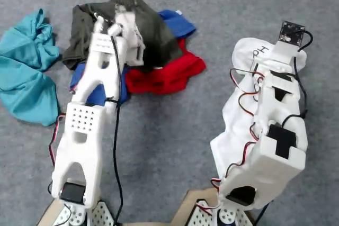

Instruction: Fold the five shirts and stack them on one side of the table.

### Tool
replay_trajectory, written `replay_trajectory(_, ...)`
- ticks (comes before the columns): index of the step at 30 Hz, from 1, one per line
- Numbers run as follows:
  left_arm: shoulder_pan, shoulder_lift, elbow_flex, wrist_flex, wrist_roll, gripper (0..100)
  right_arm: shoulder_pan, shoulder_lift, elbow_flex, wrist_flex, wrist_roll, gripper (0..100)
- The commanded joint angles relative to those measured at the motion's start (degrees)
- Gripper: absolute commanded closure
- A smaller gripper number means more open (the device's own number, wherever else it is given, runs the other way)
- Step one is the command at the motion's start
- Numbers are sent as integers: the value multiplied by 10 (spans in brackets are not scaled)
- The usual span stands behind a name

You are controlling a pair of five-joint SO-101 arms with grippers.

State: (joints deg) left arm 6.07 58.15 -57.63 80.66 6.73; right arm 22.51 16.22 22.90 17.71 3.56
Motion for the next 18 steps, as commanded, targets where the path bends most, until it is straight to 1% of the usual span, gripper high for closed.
replay_trajectory(1,-8,28,-36,-34,90,700,-11,-2,-30,-9,-1,985)
replay_trajectory(2,-15,37,-44,-35,108,727,-11,-2,-30,-9,-1,985)
replay_trajectory(3,-18,47,-50,-36,111,763,-11,-2,-30,-9,-1,985)
replay_trajectory(5,-22,57,-54,-32,74,870,-9,-2,-31,-9,-1,985)
replay_trajectory(7,-26,60,-65,-12,22,985,-9,-2,-31,-8,-1,985)
replay_trajectory(9,-37,57,-80,30,-12,959,-9,-2,-31,-8,-1,985)
replay_trajectory(10,-47,56,-101,53,-22,977,-8,-2,-31,-8,-1,985)
replay_trajectory(12,-73,45,-171,105,-27,970,-8,-2,-31,-8,-1,985)
replay_trajectory(15,-114,21,-309,179,-27,971,-9,-2,-31,-8,-1,985)
replay_trajectory(17,-145,2,-391,203,-27,971,-9,-2,-31,-8,-1,985)
replay_trajectory(18,-163,-18,-380,195,-25,971,-9,-2,-31,-8,-1,985)
